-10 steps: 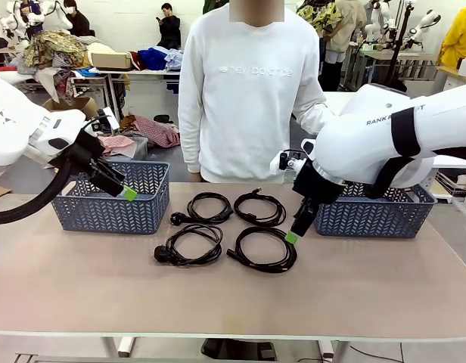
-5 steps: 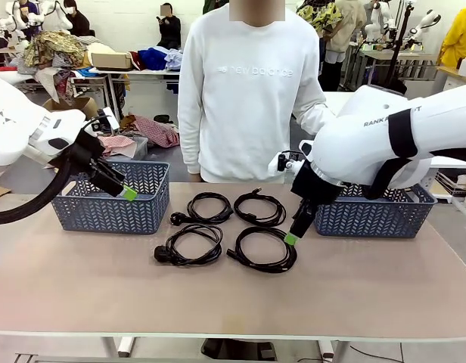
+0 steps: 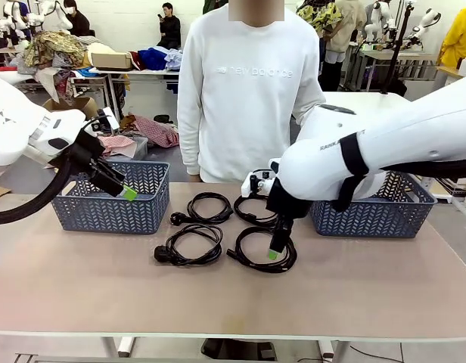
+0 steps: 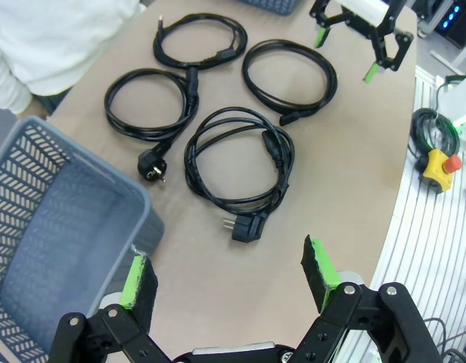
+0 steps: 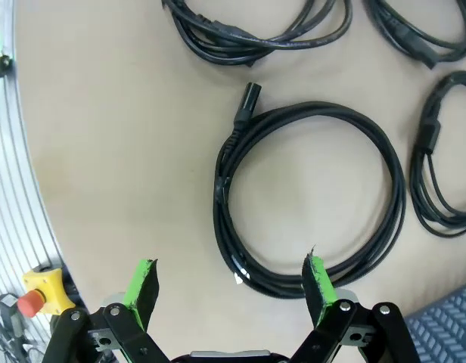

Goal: Organize the cables according to human instructions.
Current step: Pick up a bundle of cables and place it in the basket indicated by the human.

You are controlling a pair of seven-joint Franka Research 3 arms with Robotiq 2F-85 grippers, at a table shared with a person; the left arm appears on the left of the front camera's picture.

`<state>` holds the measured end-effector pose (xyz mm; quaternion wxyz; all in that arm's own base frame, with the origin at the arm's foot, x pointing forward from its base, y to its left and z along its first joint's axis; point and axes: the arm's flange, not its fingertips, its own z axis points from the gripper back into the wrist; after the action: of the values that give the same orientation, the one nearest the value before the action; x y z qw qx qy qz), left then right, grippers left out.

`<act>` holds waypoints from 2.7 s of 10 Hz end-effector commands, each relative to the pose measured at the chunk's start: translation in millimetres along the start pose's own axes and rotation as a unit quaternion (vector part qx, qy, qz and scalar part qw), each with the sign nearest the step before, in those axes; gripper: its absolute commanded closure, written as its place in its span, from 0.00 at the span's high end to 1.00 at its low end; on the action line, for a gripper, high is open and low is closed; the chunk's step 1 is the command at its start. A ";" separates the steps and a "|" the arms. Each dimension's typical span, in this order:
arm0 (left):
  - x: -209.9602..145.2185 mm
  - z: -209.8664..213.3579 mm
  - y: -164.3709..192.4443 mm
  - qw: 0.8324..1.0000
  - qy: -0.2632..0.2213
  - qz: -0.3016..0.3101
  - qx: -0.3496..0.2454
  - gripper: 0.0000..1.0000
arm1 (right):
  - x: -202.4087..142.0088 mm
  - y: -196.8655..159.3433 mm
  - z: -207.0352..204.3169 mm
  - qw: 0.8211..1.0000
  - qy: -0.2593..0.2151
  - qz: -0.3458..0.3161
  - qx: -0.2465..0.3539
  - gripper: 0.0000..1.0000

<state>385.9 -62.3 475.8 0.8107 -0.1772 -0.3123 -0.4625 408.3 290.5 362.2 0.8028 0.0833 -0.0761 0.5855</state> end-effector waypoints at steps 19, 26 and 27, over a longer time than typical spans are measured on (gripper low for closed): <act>-2.3 -2.8 2.9 1.000 -0.012 -0.007 -0.009 1.00 | 57.4 12.9 -75.0 0.997 0.073 0.004 0.006 1.00; -2.3 -2.8 2.9 1.000 -0.012 -0.007 -0.009 1.00 | 59.3 14.2 -76.2 0.996 0.088 0.006 0.018 1.00; -2.3 -2.8 2.9 1.000 -0.012 -0.007 -0.009 1.00 | 59.8 14.8 -76.1 0.996 0.091 0.006 0.018 0.93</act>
<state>386.2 -62.0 474.8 0.8093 -0.1800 -0.3143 -0.4625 411.2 361.8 296.9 0.7957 0.0493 -0.0005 0.6036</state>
